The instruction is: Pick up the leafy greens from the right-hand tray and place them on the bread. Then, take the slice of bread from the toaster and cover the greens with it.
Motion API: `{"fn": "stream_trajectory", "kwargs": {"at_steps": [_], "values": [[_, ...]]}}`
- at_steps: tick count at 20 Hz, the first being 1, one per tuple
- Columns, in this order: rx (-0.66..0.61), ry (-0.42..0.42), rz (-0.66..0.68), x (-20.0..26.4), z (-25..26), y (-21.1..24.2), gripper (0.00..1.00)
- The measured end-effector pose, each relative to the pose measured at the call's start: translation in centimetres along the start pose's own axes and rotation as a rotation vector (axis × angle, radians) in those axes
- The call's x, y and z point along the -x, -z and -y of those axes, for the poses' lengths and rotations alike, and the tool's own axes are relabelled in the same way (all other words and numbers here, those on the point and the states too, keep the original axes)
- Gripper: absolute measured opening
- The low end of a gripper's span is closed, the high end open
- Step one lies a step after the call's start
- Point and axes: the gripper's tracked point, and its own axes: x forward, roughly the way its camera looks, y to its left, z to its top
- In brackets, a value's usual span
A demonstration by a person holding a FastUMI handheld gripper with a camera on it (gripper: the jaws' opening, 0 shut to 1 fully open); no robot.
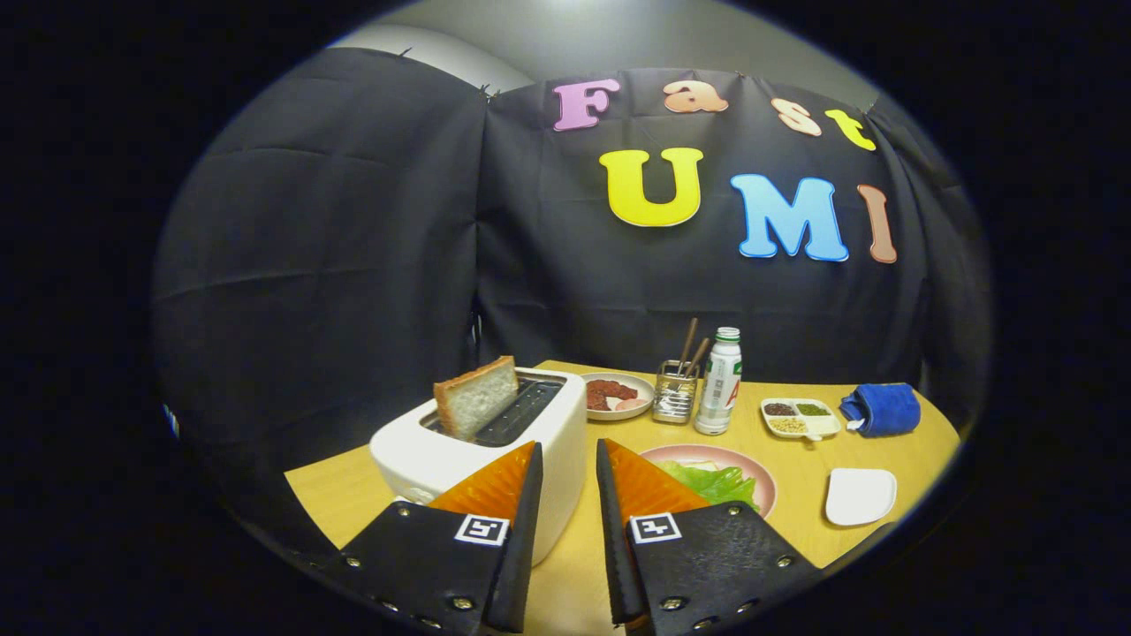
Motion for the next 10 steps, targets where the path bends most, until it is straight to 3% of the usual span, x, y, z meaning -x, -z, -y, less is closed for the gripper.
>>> {"fn": "stream_trajectory", "kwargs": {"at_steps": [7, 10], "values": [[0.019, -0.035, 0.047, -1.1, -6.0, -1.8, 0.36], [0.04, -0.014, 0.054, -2.3, -7.3, -2.2, 0.36]]}}
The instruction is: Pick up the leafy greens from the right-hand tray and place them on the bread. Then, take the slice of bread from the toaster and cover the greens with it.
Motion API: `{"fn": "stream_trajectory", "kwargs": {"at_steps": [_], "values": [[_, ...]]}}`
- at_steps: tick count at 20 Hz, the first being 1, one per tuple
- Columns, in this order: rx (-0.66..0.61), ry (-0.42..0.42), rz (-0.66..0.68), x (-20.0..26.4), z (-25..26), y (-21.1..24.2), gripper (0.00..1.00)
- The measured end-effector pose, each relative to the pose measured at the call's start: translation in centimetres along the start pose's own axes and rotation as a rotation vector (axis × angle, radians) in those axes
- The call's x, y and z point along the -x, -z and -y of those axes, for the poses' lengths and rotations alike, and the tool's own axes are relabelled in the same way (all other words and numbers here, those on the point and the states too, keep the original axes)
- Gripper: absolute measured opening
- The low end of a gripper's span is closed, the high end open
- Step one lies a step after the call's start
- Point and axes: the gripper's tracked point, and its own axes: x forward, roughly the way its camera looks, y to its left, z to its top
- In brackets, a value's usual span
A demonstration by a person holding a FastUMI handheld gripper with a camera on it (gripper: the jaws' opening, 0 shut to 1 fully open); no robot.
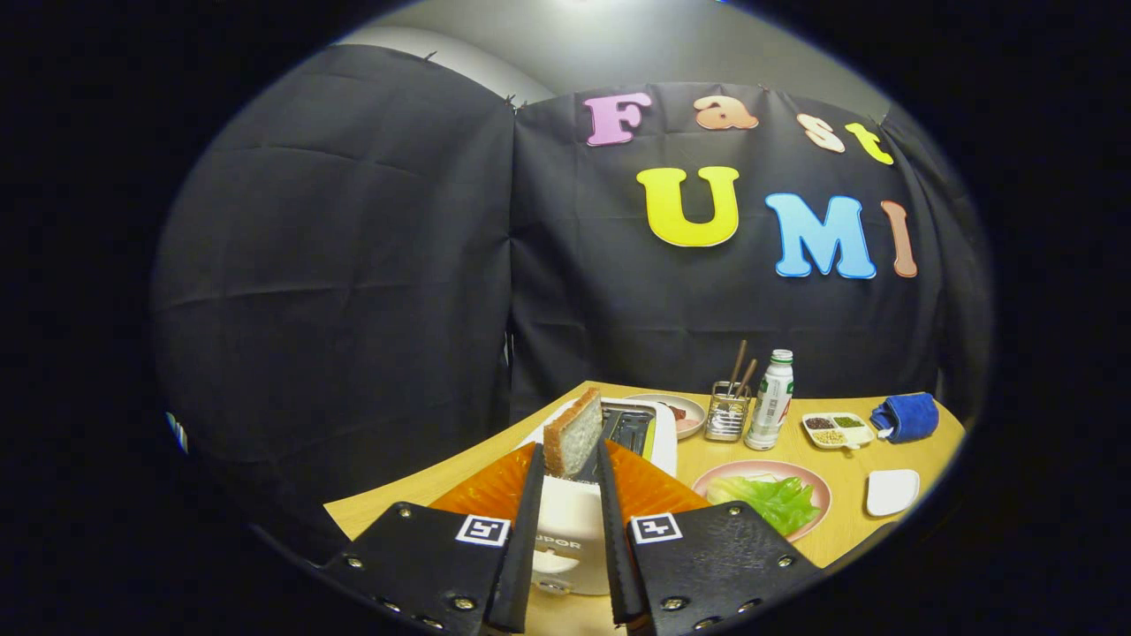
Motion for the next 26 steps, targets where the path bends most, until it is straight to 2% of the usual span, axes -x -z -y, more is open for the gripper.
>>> {"fn": "stream_trajectory", "kwargs": {"at_steps": [7, 9, 11, 13, 16, 17, 18, 20, 22, 23, 26], "values": [[0.022, 0.101, -0.073, -4.0, -0.2, 1.6, 0.36], [0.018, 0.099, -0.088, -5.2, -0.3, 1.8, 0.36], [0.01, 0.04, -0.08, -6.0, -1.3, 1.7, 0.36], [0.026, 0.025, -0.076, -6.6, -1.5, 1.7, 0.37], [0.074, 0.077, -0.042, -6.6, -1.0, 1.5, 0.37], [0.102, 0.159, -0.038, -6.4, 0.7, 1.4, 0.37], [0.097, 0.153, -0.032, -5.9, 0.1, 1.5, 0.09], [0.116, 0.147, -0.023, -6.7, -0.2, 1.6, 0.09], [0.075, 0.153, -0.019, -6.8, 0.1, 1.7, 0.09], [0.04, 0.161, -0.024, -7.3, 0.4, 1.8, 0.0], [0.052, 0.117, -0.036, -6.9, -0.1, 1.0, 0.0]]}}
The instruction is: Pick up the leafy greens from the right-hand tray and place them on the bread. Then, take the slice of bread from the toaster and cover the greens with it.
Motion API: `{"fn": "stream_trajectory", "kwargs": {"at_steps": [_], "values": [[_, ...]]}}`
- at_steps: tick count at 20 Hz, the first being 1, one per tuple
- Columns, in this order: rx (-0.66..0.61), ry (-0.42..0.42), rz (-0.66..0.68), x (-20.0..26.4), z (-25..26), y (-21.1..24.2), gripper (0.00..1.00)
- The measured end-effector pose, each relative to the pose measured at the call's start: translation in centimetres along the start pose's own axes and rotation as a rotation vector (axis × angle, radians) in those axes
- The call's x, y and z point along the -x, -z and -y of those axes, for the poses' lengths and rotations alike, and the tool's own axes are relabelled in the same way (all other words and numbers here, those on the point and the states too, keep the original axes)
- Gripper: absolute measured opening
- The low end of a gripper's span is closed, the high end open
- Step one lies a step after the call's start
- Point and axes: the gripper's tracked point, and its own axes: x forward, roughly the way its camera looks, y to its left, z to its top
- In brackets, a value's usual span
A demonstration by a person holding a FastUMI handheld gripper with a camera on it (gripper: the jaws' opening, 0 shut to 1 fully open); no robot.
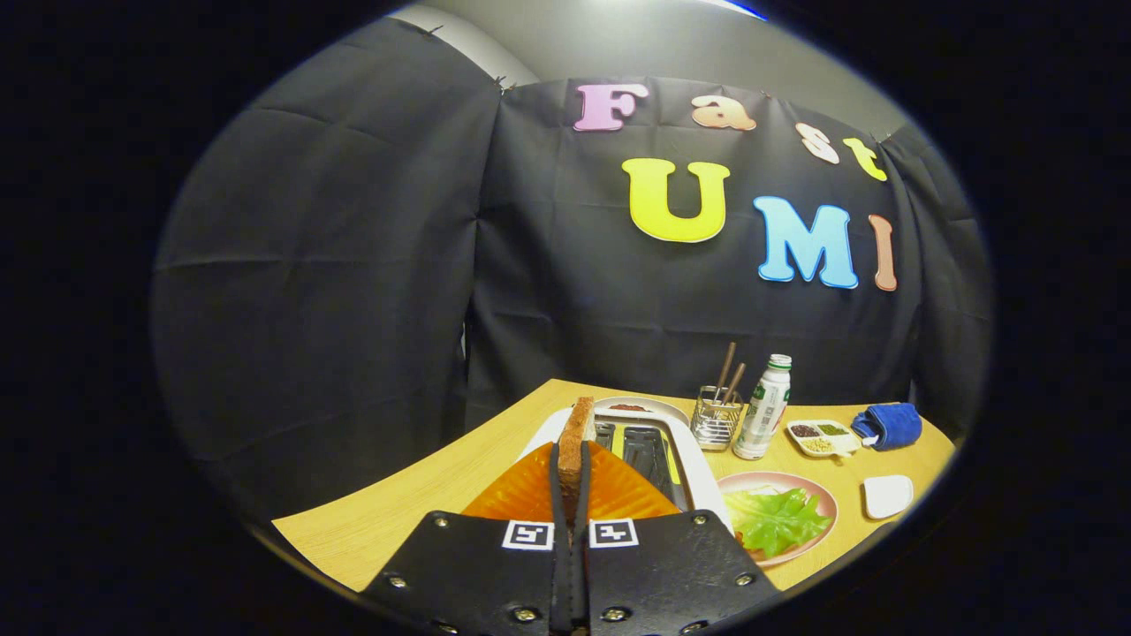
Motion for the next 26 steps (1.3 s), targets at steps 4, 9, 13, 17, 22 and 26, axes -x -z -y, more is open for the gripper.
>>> {"fn": "stream_trajectory", "kwargs": {"at_steps": [4, 9, 13, 17, 22, 26], "values": [[-0.014, -0.019, 0.03, 1.1, 0.3, -1.7, 0.0], [-0.002, -0.05, 0.067, 2.3, 0.3, -4.2, 0.0], [-0.016, -0.069, 0.117, 3.8, 1.1, -7.0, 0.0], [-0.005, -0.072, 0.146, 5.3, 2.6, -8.4, 0.0], [-0.001, -0.039, 0.143, 6.7, 6.3, -8.1, 0.0], [-0.016, 0.031, 0.132, 7.0, 10.5, -6.7, 0.0]]}}
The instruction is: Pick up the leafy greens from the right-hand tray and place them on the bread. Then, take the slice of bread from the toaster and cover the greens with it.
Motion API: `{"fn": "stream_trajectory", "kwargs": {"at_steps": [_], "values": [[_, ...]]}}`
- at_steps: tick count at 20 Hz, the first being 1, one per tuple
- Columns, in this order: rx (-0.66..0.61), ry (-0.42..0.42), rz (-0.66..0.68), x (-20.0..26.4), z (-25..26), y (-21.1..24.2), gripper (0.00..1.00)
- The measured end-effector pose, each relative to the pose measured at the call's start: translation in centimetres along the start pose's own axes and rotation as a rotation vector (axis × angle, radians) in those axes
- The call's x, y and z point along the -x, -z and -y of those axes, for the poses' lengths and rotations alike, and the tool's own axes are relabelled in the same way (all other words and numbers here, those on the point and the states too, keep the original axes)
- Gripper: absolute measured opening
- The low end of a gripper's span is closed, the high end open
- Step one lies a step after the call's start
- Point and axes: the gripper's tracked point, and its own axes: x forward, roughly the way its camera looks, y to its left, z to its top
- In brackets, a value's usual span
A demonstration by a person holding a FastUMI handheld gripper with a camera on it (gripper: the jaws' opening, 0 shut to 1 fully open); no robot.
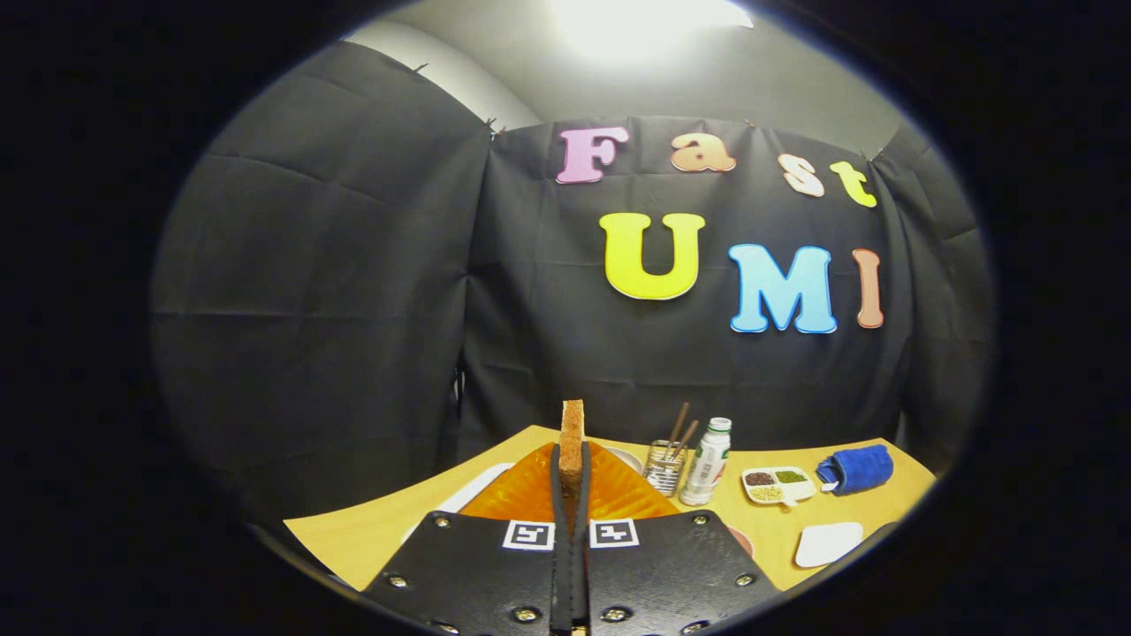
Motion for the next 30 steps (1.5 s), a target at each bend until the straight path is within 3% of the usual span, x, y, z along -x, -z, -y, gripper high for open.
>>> {"fn": "stream_trajectory", "kwargs": {"at_steps": [5, 14, 19, 30], "values": [[-0.03, 0.085, -0.046, -0.1, 5.1, 2.7, 0.0], [-0.079, 0.123, -0.183, -1.3, 9.1, 9.9, 0.0], [-0.092, 0.138, -0.19, -1.8, 9.6, 11.2, 0.0], [-0.148, 0.074, -0.174, -3.8, 6.9, 12.4, 0.0]]}}
